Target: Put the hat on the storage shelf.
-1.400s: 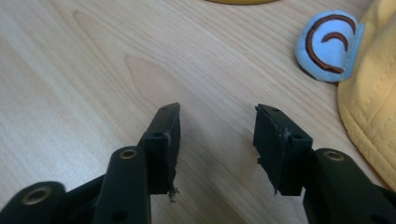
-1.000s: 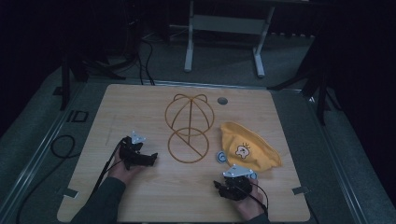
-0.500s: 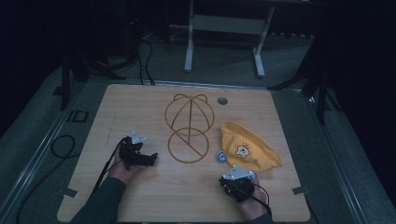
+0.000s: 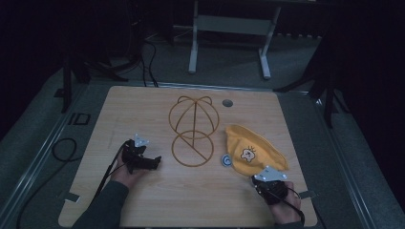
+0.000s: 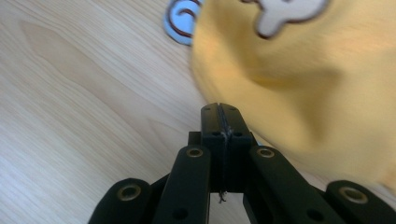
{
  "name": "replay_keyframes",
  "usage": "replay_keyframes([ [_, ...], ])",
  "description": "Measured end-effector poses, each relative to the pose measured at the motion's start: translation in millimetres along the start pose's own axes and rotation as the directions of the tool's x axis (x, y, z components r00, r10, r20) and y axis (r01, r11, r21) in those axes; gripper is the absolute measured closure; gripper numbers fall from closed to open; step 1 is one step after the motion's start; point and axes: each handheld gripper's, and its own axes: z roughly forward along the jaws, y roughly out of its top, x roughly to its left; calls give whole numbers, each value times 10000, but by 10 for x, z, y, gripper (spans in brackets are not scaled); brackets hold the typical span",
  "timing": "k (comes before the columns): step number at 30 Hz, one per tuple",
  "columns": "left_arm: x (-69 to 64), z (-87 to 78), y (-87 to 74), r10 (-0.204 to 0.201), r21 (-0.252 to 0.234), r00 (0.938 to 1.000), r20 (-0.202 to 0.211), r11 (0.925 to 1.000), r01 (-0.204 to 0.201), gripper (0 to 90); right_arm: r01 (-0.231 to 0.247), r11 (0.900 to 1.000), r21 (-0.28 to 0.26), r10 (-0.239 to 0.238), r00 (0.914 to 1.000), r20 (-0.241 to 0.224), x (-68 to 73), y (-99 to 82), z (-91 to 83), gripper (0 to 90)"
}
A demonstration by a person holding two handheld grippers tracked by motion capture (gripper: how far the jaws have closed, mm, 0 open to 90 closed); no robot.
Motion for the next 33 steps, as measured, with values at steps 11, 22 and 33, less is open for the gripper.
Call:
replay_keyframes([
  [11,-1,0,0,-8,-1,10000,-2,10000,8,1,-31,9997,239,26,9997,238,-158,-149,26,871],
  [22,-1,0,0,-6,-3,10000,-2,10000,6,1,-278,9988,411,299,9982,-511,-153,-177,192,716],
  [33,-1,0,0,-7,-1,10000,-1,10000,7,1,-416,9944,973,483,9966,-669,-150,-151,303,659],
])
